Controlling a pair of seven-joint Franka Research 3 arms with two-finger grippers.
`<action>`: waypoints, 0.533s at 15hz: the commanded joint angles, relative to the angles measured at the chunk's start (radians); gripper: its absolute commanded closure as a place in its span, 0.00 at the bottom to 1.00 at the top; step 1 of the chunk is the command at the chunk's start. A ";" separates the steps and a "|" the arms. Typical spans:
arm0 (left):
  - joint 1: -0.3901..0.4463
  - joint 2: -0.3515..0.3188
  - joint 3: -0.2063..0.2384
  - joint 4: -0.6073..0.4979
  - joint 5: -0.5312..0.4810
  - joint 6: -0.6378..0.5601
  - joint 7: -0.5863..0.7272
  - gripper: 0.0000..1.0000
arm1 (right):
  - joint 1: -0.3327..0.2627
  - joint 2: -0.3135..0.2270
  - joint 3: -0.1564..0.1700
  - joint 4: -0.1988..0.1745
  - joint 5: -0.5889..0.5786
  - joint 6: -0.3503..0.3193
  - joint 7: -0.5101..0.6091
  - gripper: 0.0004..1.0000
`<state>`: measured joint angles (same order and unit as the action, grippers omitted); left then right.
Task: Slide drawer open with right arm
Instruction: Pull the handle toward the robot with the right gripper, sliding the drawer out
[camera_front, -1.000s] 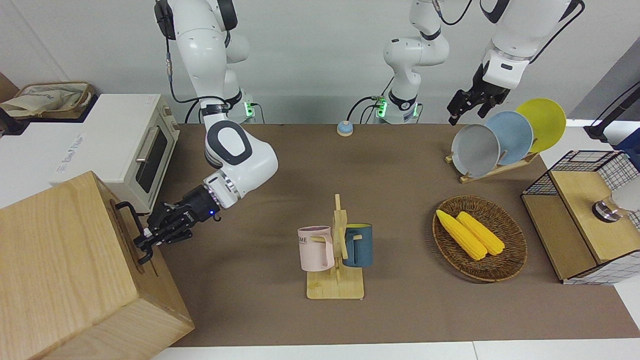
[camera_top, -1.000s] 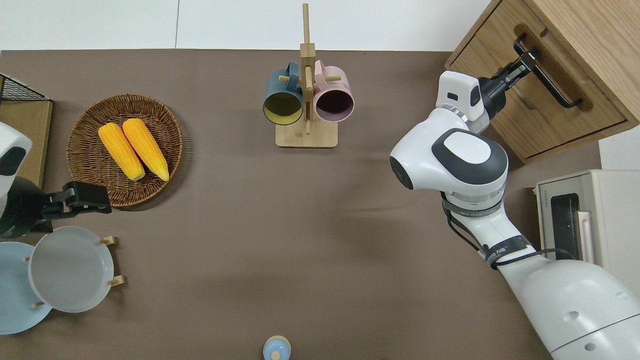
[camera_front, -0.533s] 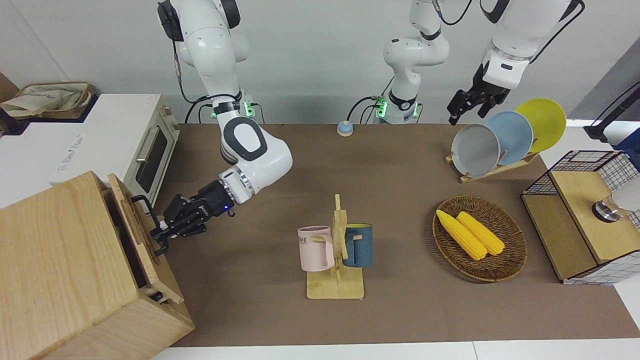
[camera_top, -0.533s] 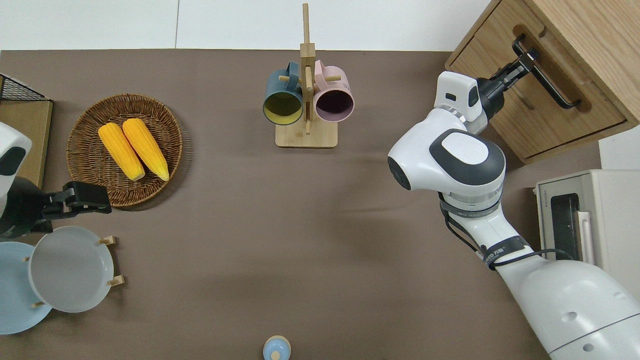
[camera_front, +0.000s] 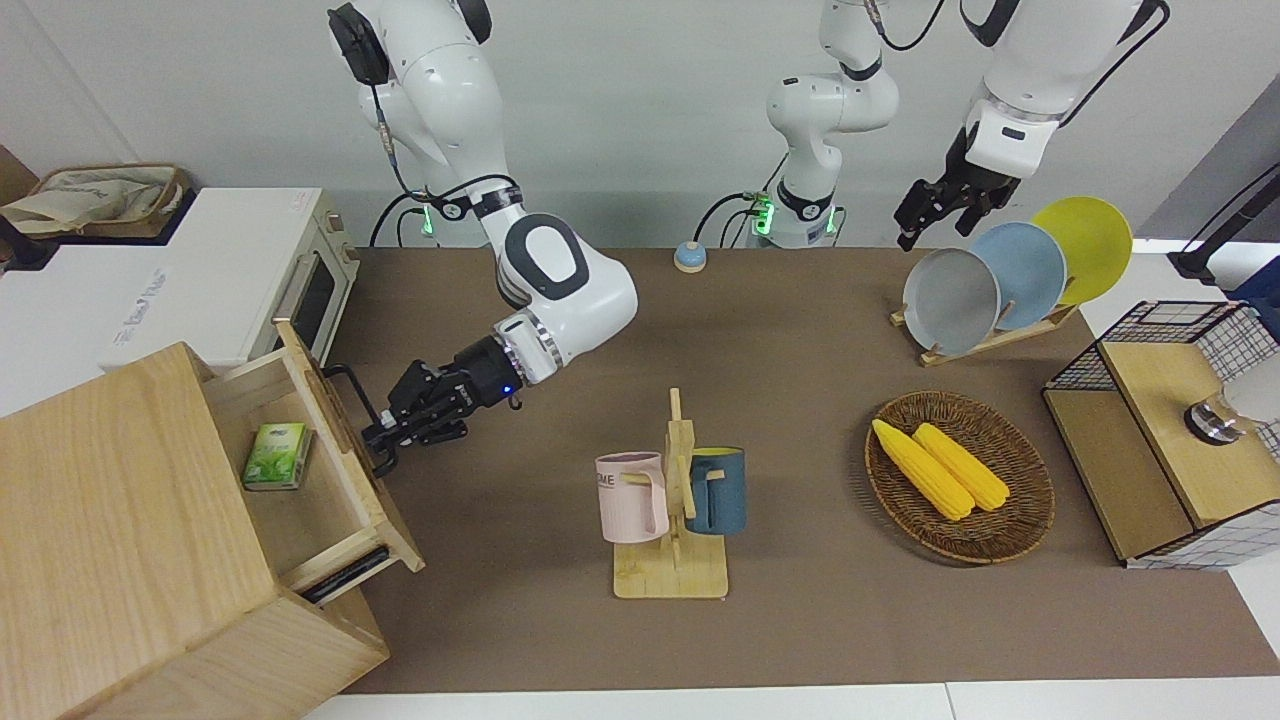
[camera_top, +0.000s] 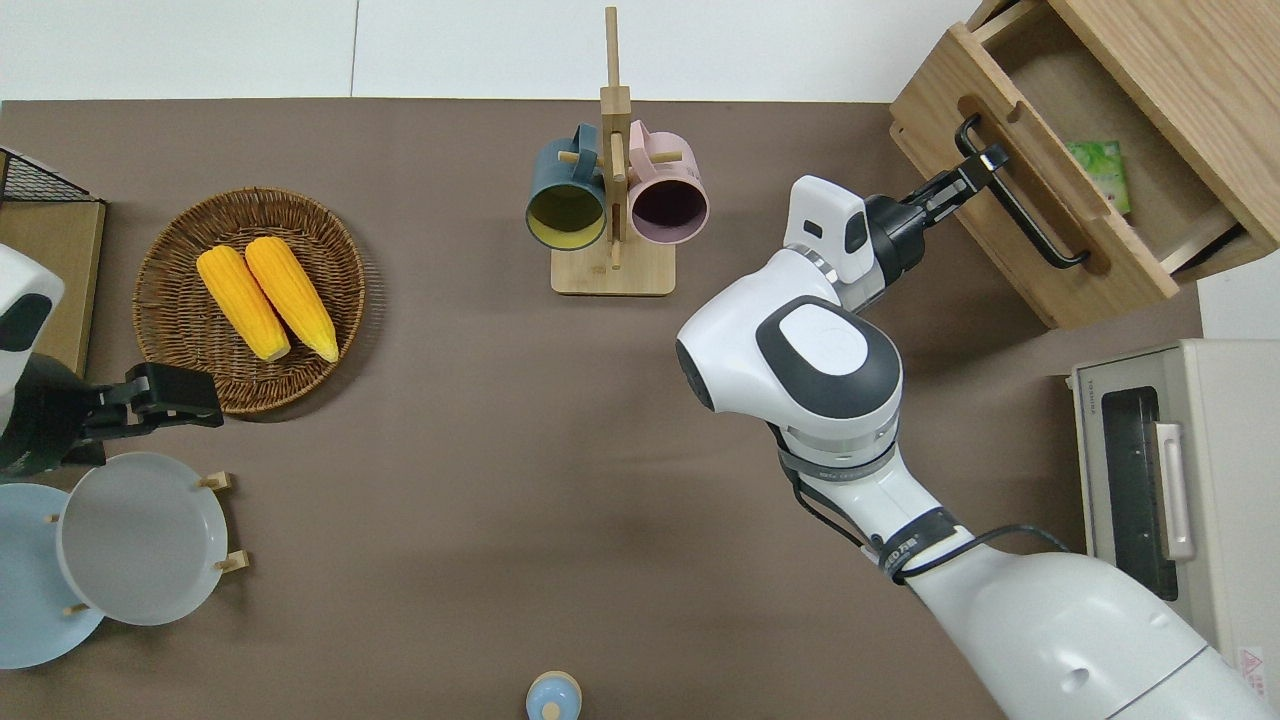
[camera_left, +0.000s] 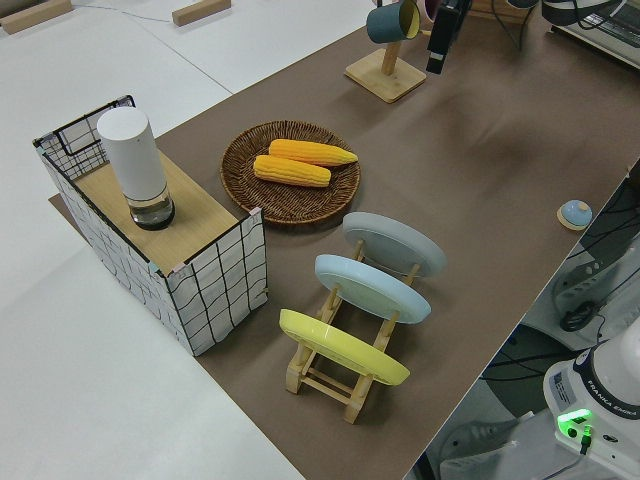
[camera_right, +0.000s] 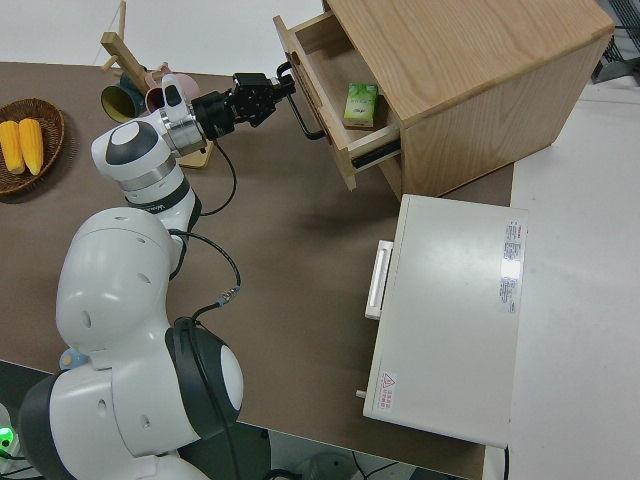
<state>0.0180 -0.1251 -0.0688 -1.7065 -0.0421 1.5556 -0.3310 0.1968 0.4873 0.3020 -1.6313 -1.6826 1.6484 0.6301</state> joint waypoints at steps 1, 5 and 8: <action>-0.001 -0.008 0.004 0.004 -0.001 -0.017 0.009 0.01 | 0.052 -0.015 0.028 0.011 0.044 -0.061 0.031 1.00; -0.001 -0.008 0.004 0.004 -0.001 -0.015 0.009 0.01 | 0.078 -0.021 0.081 0.017 0.089 -0.146 0.005 1.00; -0.001 -0.008 0.004 0.004 -0.001 -0.015 0.009 0.01 | 0.092 -0.021 0.112 0.021 0.104 -0.183 -0.006 1.00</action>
<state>0.0180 -0.1251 -0.0688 -1.7065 -0.0421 1.5556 -0.3310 0.2763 0.4829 0.3902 -1.6302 -1.5955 1.4955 0.6232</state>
